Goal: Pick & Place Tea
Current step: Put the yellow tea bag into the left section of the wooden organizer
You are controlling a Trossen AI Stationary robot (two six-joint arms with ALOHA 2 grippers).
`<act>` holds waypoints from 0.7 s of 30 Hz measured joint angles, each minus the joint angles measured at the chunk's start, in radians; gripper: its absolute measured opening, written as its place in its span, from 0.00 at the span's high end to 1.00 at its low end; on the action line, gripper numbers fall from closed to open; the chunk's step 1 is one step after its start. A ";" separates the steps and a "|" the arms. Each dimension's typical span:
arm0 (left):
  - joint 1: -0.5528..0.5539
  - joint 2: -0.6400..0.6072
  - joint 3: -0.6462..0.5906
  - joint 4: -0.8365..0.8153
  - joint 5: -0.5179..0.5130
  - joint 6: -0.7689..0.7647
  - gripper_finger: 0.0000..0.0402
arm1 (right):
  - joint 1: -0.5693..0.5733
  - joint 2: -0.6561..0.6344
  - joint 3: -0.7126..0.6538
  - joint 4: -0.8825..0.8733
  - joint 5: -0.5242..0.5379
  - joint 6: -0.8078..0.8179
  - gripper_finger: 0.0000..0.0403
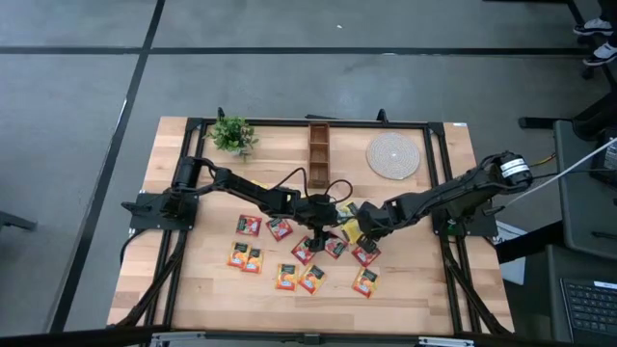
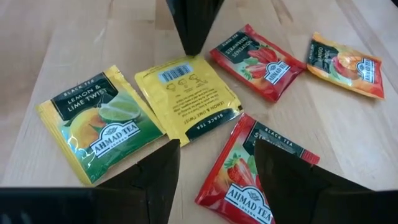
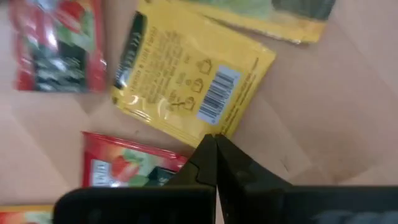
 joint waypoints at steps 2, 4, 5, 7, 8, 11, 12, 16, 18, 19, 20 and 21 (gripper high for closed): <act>0.000 0.000 0.000 0.000 0.000 0.000 0.50 | 0.000 0.032 0.004 0.016 -0.006 -0.004 1.00; 0.000 0.000 0.000 0.000 0.000 0.000 0.49 | 0.000 0.060 0.007 0.028 -0.008 -0.005 1.00; 0.000 0.000 0.000 0.000 0.000 -0.001 0.49 | 0.000 0.068 0.008 0.041 -0.008 -0.004 1.00; 0.000 0.000 0.000 0.000 -0.001 0.000 0.49 | 0.000 0.077 0.008 0.056 -0.008 -0.004 1.00; 0.000 0.000 0.000 0.000 -0.001 0.000 0.49 | 0.000 0.078 0.008 0.063 -0.008 -0.005 1.00; 0.000 0.000 0.000 0.000 -0.001 0.000 0.49 | 0.000 0.078 0.006 0.069 -0.008 -0.004 1.00; 0.000 0.000 0.000 0.000 -0.001 0.000 0.49 | 0.000 0.078 0.006 0.069 -0.008 -0.004 1.00; 0.001 0.000 0.000 -0.001 -0.002 -0.037 0.49 | 0.000 0.078 0.005 0.069 -0.004 -0.005 1.00; 0.007 0.000 0.000 -0.013 0.002 -0.101 0.49 | 0.000 0.078 0.004 0.069 -0.003 -0.005 1.00; 0.015 0.000 0.000 -0.030 0.012 -0.134 0.49 | 0.000 0.078 0.004 0.069 -0.003 -0.006 1.00; 0.024 0.000 0.000 -0.051 0.023 -0.166 0.49 | 0.000 0.078 0.004 0.069 -0.003 -0.006 1.00; 0.036 0.000 0.000 -0.069 0.041 -0.202 0.49 | 0.000 0.078 0.004 0.069 -0.002 -0.006 1.00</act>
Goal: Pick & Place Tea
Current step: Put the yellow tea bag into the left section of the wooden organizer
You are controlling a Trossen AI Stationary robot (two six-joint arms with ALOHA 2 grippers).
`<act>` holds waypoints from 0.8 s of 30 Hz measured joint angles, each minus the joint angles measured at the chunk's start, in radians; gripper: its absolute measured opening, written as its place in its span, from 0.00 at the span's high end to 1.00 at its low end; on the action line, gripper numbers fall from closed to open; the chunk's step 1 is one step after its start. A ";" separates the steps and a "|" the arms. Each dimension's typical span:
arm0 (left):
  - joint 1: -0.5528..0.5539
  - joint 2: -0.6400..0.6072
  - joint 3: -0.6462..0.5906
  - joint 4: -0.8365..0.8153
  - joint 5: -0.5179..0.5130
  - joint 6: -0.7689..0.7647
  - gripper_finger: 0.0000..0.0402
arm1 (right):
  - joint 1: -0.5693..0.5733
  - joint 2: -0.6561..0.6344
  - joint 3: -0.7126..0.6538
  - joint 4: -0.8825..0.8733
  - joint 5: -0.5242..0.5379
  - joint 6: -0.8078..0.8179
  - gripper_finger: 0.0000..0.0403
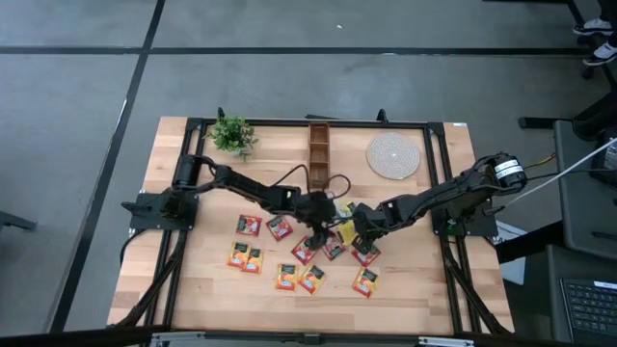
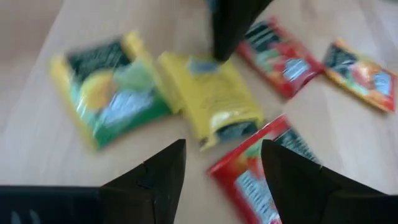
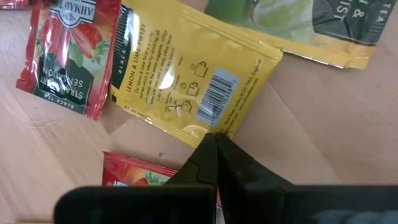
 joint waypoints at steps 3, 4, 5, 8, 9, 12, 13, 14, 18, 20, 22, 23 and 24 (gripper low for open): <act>0.038 0.000 0.000 0.008 0.076 -0.106 0.50 | 0.000 0.000 -0.001 0.003 0.002 -0.002 1.00; 0.050 0.000 0.000 0.019 0.095 -0.125 0.50 | 0.000 0.000 -0.002 0.004 0.002 -0.002 1.00; 0.061 0.000 0.000 0.025 0.107 -0.134 0.50 | 0.000 0.000 -0.002 0.008 0.005 -0.002 1.00; 0.085 0.000 0.000 0.043 0.145 -0.137 0.50 | 0.001 0.001 -0.003 0.014 0.011 -0.001 1.00; 0.089 0.000 0.000 0.046 0.155 -0.138 0.50 | 0.001 0.001 -0.003 0.014 0.012 -0.002 1.00; 0.086 0.000 0.000 0.047 0.177 -0.144 0.49 | 0.001 0.001 -0.003 0.014 0.014 -0.002 1.00; 0.081 0.000 0.000 0.048 0.181 -0.150 0.49 | 0.001 0.001 -0.003 0.014 0.014 -0.001 1.00; 0.076 0.000 0.000 0.048 0.182 -0.158 0.49 | 0.001 0.001 -0.003 0.014 0.014 -0.001 1.00; 0.056 0.012 0.000 0.056 0.188 -0.194 0.49 | 0.001 0.001 -0.003 0.015 0.016 0.001 1.00; 0.048 0.025 0.000 0.082 0.187 -0.206 0.50 | 0.001 0.001 -0.003 0.015 0.017 0.001 1.00; 0.045 0.030 -0.001 0.078 0.186 -0.226 0.49 | 0.001 0.001 -0.003 0.018 0.018 0.001 1.00; 0.045 0.037 0.000 0.100 0.185 -0.230 0.49 | 0.000 0.001 -0.003 0.020 0.018 0.001 1.00; 0.044 0.042 0.001 0.114 0.183 -0.240 0.49 | 0.001 0.001 -0.003 0.020 0.019 0.001 1.00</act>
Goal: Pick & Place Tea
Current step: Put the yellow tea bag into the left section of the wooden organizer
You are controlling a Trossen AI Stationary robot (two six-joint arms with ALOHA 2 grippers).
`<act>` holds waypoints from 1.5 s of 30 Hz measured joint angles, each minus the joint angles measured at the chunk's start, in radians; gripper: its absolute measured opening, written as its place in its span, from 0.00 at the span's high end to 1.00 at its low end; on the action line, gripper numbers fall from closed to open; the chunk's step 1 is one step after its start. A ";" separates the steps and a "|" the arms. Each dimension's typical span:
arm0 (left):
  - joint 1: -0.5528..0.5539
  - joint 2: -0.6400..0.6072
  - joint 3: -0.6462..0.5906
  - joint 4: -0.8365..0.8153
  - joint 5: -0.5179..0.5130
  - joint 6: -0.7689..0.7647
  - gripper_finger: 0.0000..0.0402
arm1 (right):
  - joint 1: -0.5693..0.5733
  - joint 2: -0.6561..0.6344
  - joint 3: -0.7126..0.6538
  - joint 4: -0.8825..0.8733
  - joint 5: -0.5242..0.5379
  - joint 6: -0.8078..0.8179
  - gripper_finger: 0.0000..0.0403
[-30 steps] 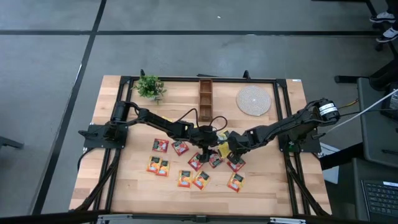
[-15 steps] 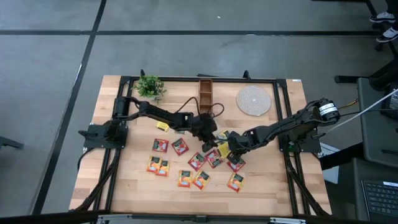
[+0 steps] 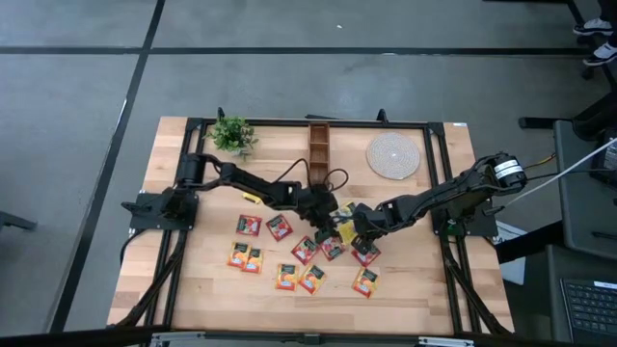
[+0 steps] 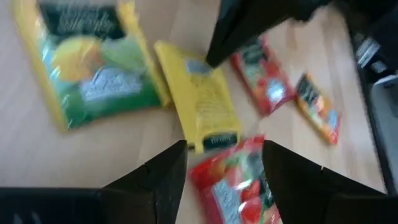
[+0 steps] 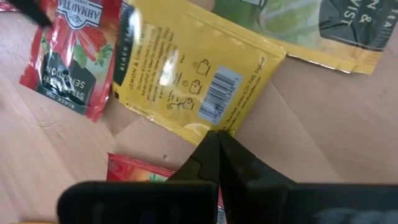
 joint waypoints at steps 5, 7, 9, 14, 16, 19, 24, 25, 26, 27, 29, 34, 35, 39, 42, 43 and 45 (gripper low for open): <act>0.003 0.010 0.000 0.001 -0.028 -0.024 0.50 | 0.000 0.001 -0.001 0.012 0.010 0.000 1.00; 0.005 0.014 -0.002 -0.010 -0.026 -0.033 0.50 | 0.000 0.002 -0.001 0.014 0.012 0.000 1.00; 0.004 0.024 -0.001 0.002 -0.026 -0.035 0.50 | 0.000 0.002 -0.001 0.015 0.012 0.000 1.00; 0.003 0.030 -0.002 0.010 -0.033 -0.054 0.50 | 0.000 0.002 -0.001 0.016 0.013 0.000 1.00; 0.003 0.034 -0.002 0.019 -0.032 -0.071 0.50 | 0.000 0.002 -0.001 0.018 0.016 0.000 1.00; 0.003 0.047 0.000 0.069 -0.029 -0.094 0.50 | 0.000 0.002 -0.001 0.019 0.017 0.000 1.00; 0.003 0.057 0.000 0.076 -0.011 -0.107 0.53 | 0.000 0.002 -0.002 0.022 0.018 0.000 1.00; 0.003 0.057 0.000 0.076 -0.002 -0.108 0.55 | -0.001 0.002 -0.002 0.024 0.018 0.000 1.00; 0.003 0.057 0.000 0.075 0.000 -0.108 0.58 | -0.001 0.002 -0.002 0.024 0.020 0.000 1.00; 0.003 0.057 0.000 0.075 -0.001 -0.105 0.62 | -0.001 0.002 -0.002 0.025 0.022 0.000 1.00; 0.003 0.057 0.000 0.074 0.001 -0.086 0.72 | 0.000 0.002 -0.002 0.025 0.024 0.000 1.00; 0.003 0.057 0.000 0.075 0.009 -0.060 0.97 | 0.000 0.003 -0.002 0.026 0.024 0.000 1.00; 0.003 0.057 -0.001 0.076 0.009 -0.059 0.98 | 0.000 0.003 -0.002 0.026 0.024 0.000 1.00; 0.003 0.057 -0.001 0.076 0.011 -0.050 0.99 | 0.000 0.003 -0.002 0.026 0.025 -0.001 1.00; 0.003 0.056 -0.001 0.076 0.012 -0.054 0.99 | 0.000 0.003 -0.002 0.026 0.024 -0.002 1.00; 0.003 0.054 -0.002 0.076 0.012 -0.056 0.99 | -0.001 0.003 -0.002 0.026 0.023 -0.003 1.00; 0.003 0.038 -0.003 0.063 0.011 -0.056 0.99 | -0.001 -0.003 -0.002 0.032 0.024 -0.003 1.00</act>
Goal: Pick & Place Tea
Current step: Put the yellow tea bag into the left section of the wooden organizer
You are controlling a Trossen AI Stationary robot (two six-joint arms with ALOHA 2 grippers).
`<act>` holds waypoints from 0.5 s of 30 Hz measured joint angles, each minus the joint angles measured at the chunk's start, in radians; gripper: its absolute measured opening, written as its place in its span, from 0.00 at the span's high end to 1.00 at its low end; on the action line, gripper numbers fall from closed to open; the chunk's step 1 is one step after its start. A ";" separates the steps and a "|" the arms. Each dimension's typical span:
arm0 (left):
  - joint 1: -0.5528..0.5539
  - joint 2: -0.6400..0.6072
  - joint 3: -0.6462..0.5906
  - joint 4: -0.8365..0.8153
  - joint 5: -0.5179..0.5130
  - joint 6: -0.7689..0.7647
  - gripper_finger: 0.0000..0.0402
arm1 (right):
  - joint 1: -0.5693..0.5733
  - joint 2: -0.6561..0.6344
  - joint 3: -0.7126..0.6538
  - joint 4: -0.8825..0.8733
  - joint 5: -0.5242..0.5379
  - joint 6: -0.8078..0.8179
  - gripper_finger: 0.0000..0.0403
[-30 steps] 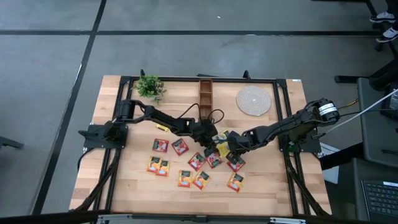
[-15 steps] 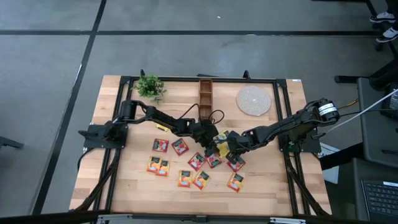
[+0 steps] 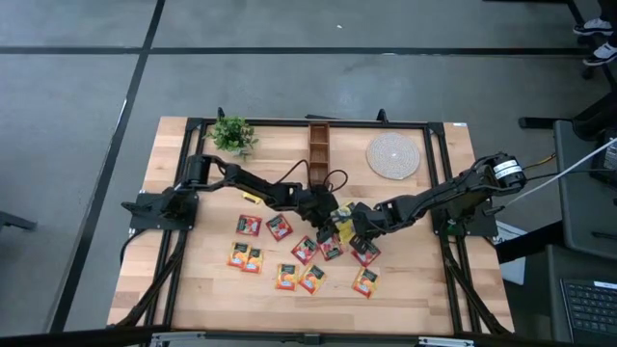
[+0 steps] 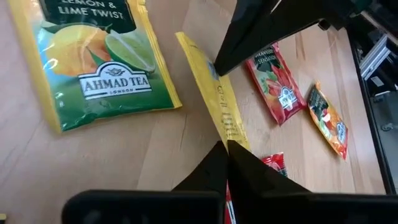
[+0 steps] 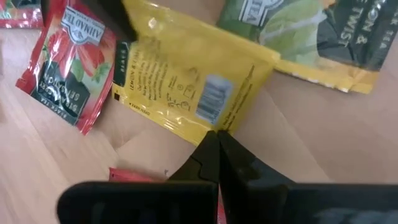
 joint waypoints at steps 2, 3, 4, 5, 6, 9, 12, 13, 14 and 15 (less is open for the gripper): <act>0.000 -0.010 0.001 0.003 0.000 0.000 0.99 | 0.001 -0.015 -0.001 -0.002 0.000 0.000 1.00; 0.000 -0.015 0.000 -0.003 0.000 -0.001 0.99 | 0.001 -0.026 -0.002 -0.003 -0.001 0.001 1.00; 0.000 -0.021 0.000 -0.004 0.004 -0.001 0.99 | 0.002 -0.039 -0.004 -0.016 -0.002 0.003 1.00; 0.000 -0.032 0.000 -0.009 0.008 -0.001 0.99 | 0.002 -0.054 -0.005 -0.026 -0.004 0.007 1.00; 0.000 -0.043 0.000 -0.010 0.009 -0.001 0.99 | 0.002 -0.069 -0.007 -0.035 -0.006 0.008 1.00; 0.000 -0.075 0.000 -0.044 0.007 0.009 0.99 | 0.002 -0.117 -0.006 -0.043 -0.007 0.024 1.00; 0.000 -0.113 0.000 -0.123 -0.009 0.049 0.99 | 0.002 -0.159 -0.005 -0.062 -0.007 0.035 1.00; 0.001 -0.128 0.000 -0.161 -0.012 0.067 0.99 | 0.002 -0.172 -0.004 -0.064 -0.007 0.035 1.00; 0.001 -0.143 0.000 -0.184 -0.018 0.085 0.99 | 0.002 -0.185 -0.004 -0.060 -0.006 0.035 0.99; 0.001 -0.162 0.000 -0.230 -0.026 0.107 0.99 | 0.002 -0.196 -0.003 -0.058 -0.002 0.035 0.99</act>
